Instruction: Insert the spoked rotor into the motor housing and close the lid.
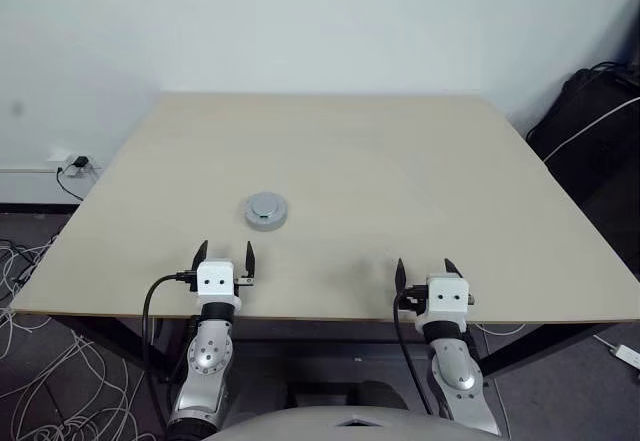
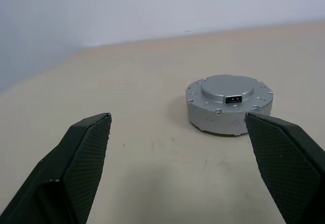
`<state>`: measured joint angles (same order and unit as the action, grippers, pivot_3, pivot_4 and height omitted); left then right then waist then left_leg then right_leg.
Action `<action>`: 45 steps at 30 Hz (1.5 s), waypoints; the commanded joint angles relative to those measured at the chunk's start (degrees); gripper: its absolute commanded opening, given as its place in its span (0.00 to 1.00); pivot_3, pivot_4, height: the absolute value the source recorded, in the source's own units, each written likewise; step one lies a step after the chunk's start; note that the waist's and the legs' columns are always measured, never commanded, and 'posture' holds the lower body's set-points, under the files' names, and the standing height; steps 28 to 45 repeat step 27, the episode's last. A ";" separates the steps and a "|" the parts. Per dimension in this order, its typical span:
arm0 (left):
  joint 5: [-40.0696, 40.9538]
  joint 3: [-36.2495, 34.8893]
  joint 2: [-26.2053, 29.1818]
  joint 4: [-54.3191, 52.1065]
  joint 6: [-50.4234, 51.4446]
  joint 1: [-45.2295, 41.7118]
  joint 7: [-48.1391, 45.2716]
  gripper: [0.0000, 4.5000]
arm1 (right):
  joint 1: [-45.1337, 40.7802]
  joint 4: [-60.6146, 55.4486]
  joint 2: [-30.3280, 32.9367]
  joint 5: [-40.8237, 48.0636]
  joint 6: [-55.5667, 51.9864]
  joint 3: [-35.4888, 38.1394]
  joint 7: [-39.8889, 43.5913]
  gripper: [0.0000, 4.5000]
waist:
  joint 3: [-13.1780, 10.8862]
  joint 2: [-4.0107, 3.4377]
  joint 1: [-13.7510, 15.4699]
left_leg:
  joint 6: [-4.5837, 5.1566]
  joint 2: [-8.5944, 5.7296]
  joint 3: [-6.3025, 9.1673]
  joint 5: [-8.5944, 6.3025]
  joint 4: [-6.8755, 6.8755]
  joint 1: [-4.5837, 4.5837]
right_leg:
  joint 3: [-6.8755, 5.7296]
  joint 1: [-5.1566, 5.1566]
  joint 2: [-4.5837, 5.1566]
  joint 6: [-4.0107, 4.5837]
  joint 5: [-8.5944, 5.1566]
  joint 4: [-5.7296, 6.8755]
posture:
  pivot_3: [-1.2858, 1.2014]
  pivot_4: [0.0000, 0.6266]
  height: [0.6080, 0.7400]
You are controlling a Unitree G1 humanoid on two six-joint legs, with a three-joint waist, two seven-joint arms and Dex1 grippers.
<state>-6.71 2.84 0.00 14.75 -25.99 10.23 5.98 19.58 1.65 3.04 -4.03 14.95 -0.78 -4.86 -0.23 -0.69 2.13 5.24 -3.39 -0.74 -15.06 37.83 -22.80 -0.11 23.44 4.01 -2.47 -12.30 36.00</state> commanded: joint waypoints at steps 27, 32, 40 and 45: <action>4.66 1.14 -3.64 -0.02 2.60 -1.96 -4.51 0.99 | -1.57 -1.63 -1.81 3.29 -0.14 0.27 3.97 1.00 | 0.01 -0.01 -0.02 | 0.02 0.01 0.01 0.00 0.07 0.01 | -0.02 -0.04 -0.01 0.01 0.00 0.01 | 0.52 0.00 1.00; 4.66 1.14 -3.64 -0.02 2.60 -1.96 -4.51 0.99 | -1.57 -1.63 -1.81 3.29 -0.14 0.27 3.97 1.00 | 0.01 -0.01 -0.02 | 0.02 0.01 0.01 0.00 0.07 0.01 | -0.02 -0.04 -0.01 0.01 0.00 0.01 | 0.52 0.00 1.00; 4.66 1.14 -3.64 -0.02 2.60 -1.96 -4.51 0.99 | -1.57 -1.63 -1.81 3.29 -0.14 0.27 3.97 1.00 | 0.01 -0.01 -0.02 | 0.02 0.01 0.01 0.00 0.07 0.01 | -0.02 -0.04 -0.01 0.01 0.00 0.01 | 0.52 0.00 1.00; 4.66 1.14 -3.64 -0.02 2.60 -1.96 -4.51 0.99 | -1.57 -1.63 -1.81 3.29 -0.14 0.27 3.97 1.00 | 0.01 -0.01 -0.02 | 0.02 0.01 0.01 0.00 0.07 0.01 | -0.02 -0.04 -0.01 0.01 0.00 0.01 | 0.52 0.00 1.00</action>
